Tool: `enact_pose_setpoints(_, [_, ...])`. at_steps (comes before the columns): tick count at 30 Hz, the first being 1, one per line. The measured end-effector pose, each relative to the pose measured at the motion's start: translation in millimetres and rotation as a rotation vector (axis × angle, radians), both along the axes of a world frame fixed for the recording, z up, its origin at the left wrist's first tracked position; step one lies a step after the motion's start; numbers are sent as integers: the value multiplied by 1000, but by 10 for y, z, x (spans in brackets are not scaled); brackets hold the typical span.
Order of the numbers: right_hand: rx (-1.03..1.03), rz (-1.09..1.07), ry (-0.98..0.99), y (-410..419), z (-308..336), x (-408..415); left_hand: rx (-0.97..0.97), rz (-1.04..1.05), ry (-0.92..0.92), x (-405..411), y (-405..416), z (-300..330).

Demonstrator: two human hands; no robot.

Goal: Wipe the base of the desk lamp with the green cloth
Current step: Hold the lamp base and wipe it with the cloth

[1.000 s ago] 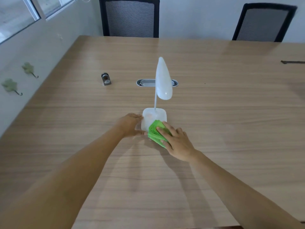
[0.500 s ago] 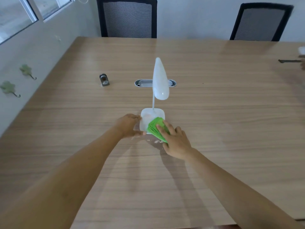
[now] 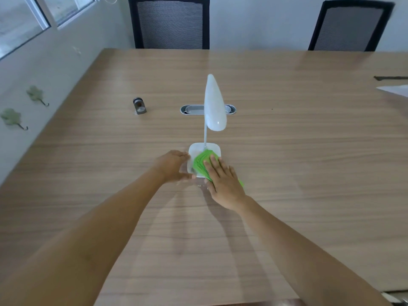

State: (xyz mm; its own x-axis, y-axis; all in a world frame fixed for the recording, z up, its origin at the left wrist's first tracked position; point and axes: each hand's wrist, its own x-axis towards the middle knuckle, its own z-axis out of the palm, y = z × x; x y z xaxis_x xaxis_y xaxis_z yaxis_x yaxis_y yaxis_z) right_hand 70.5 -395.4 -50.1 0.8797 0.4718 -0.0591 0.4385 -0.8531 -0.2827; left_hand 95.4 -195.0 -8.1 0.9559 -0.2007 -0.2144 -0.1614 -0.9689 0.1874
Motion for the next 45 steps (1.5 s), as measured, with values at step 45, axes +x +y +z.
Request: enact_pose_setpoints(45, [148, 164, 56, 24, 207, 106, 32, -36, 13, 26, 29, -51])
